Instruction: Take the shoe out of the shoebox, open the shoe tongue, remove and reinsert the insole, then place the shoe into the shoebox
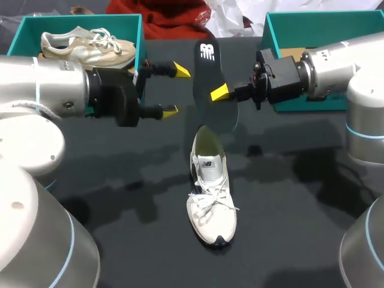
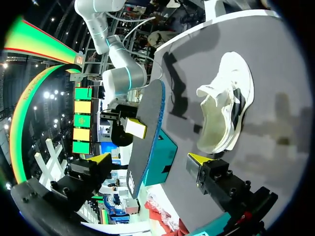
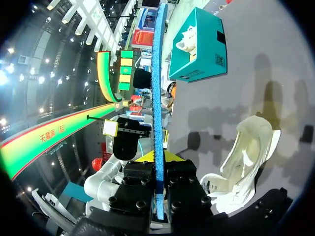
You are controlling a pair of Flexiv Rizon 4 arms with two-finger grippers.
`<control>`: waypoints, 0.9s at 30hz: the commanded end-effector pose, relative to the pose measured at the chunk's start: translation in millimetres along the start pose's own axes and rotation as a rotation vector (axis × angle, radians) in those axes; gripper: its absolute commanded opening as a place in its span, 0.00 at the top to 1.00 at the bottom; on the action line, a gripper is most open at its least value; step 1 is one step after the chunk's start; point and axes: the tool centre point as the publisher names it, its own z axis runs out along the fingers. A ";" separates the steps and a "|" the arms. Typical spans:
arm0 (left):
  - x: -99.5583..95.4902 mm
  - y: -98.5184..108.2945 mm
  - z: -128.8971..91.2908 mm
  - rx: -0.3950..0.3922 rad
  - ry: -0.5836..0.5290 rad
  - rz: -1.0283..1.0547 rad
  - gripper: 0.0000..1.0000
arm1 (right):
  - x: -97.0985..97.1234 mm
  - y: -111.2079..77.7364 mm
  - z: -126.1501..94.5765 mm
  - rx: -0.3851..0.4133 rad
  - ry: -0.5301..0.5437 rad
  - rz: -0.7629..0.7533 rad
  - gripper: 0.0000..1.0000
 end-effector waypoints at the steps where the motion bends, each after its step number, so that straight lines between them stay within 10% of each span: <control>1: -2.1 0.0 -1.6 -0.001 0.057 0.000 0.00 | 0.4 -1.4 0.5 -0.002 -0.003 0.000 1.00; 13: 32.7 5.8 -15.7 -0.114 0.324 -0.410 0.00 | -4.6 4.1 -15.8 -0.025 -0.024 -0.041 1.00; 18: 51.6 17.0 -27.5 0.010 0.408 -0.774 0.00 | -13.6 14.9 -18.4 -0.047 -0.038 -0.065 1.00; 21: 58.4 10.1 -26.5 -0.314 0.540 -0.760 0.00 | -19.6 21.3 -17.0 -0.085 -0.041 -0.059 1.00; 27: 58.4 10.1 -26.5 -0.314 0.540 -0.760 0.00 | -19.6 21.3 -17.0 -0.085 -0.041 -0.059 1.00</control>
